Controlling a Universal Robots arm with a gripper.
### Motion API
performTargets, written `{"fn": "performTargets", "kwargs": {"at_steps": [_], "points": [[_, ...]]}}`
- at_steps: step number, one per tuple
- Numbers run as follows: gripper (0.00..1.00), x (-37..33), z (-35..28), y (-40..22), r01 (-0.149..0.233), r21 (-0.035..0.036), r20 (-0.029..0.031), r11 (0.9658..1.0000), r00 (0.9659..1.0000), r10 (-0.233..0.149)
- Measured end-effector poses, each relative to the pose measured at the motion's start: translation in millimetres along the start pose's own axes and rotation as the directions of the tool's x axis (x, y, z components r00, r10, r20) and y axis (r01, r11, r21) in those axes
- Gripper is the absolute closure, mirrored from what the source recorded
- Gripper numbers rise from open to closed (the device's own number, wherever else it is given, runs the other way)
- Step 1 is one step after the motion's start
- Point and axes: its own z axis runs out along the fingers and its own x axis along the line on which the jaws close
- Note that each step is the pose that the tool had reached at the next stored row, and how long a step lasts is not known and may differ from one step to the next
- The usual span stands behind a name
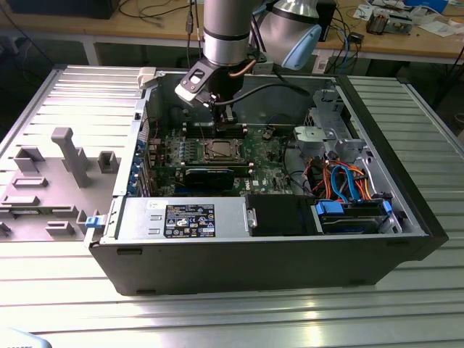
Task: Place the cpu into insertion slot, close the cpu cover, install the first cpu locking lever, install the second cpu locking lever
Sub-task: 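Install the first cpu locking lever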
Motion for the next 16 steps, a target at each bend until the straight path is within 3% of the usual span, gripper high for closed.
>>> {"fn": "performTargets", "kwargs": {"at_steps": [16], "points": [[0.89,-0.1,0.0,0.0,0.022,-0.0001,0.0004,0.9997,0.9997,-0.022]]}}
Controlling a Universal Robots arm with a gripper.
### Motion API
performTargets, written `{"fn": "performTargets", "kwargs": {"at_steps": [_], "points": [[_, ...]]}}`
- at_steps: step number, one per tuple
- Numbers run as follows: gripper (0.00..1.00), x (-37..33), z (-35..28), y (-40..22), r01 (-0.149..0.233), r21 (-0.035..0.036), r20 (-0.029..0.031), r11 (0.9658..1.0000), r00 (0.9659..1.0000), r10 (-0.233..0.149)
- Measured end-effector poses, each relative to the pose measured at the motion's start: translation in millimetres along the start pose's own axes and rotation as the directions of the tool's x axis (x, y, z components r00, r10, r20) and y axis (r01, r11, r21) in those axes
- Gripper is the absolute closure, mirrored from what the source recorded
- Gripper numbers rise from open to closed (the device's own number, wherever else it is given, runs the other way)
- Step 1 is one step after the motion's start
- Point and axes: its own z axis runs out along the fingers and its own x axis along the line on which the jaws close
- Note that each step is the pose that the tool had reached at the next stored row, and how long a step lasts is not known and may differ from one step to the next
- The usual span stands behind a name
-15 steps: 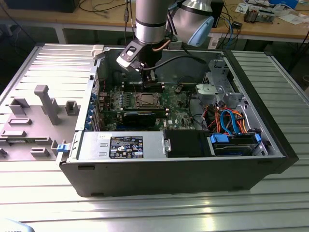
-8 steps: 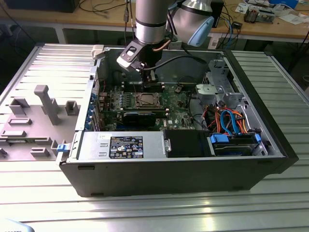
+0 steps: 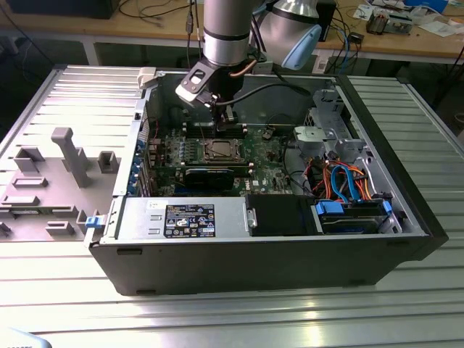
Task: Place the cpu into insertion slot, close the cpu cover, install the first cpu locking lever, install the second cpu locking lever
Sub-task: 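Install the first cpu locking lever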
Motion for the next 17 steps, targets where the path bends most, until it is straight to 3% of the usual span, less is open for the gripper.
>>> {"fn": "performTargets", "kwargs": {"at_steps": [17], "points": [[0.89,-0.1,0.0,0.0,0.026,-0.0001,0.0005,0.9997,0.9997,-0.026]]}}
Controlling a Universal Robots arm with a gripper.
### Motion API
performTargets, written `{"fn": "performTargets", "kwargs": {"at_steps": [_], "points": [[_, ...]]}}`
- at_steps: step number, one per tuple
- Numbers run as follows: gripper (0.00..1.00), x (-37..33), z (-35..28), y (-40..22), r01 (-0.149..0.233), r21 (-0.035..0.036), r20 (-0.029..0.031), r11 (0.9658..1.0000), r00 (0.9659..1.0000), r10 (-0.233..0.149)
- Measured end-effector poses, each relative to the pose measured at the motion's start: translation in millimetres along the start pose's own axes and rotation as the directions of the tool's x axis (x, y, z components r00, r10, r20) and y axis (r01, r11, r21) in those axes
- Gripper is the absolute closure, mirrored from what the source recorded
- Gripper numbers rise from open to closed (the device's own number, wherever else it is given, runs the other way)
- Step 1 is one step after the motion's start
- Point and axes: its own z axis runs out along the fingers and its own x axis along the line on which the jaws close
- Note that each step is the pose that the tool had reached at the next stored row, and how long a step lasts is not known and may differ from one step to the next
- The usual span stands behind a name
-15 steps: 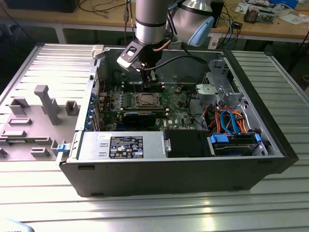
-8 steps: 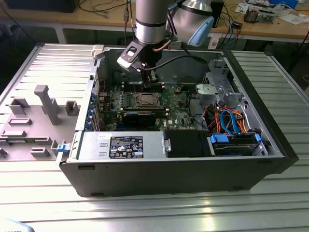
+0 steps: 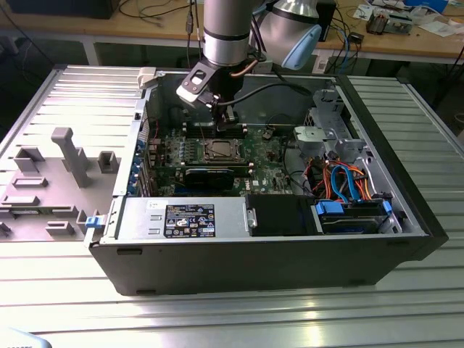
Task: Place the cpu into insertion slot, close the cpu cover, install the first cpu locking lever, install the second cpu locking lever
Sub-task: 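Install the first cpu locking lever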
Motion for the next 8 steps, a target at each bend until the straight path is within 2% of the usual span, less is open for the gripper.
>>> {"fn": "performTargets", "kwargs": {"at_steps": [8], "points": [[0.89,0.0,0.0,0.0,0.011,-0.0001,0.0002,0.9999,0.9999,-0.011]]}}
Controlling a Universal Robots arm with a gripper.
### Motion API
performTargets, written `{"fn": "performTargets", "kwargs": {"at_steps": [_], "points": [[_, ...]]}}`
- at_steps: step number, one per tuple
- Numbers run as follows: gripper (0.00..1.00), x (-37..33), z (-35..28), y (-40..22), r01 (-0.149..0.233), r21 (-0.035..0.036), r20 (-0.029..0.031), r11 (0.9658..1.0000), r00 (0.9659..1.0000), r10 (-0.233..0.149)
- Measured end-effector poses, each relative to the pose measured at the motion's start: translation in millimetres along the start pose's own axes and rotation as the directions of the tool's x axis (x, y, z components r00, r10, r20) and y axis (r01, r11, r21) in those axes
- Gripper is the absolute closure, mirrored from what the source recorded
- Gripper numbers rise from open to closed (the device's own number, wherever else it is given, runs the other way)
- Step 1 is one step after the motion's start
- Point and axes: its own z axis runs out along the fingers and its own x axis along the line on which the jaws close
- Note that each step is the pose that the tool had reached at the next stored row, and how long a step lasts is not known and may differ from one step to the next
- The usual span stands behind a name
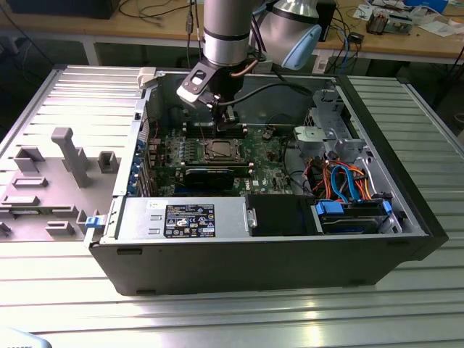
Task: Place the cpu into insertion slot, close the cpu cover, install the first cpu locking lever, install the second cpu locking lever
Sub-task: 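Install the first cpu locking lever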
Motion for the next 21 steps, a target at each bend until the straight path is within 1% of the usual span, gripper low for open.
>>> {"fn": "performTargets", "kwargs": {"at_steps": [21], "points": [[0.89,0.0,0.0,0.0,0.029,-0.0001,0.0006,0.9996,0.9996,-0.029]]}}
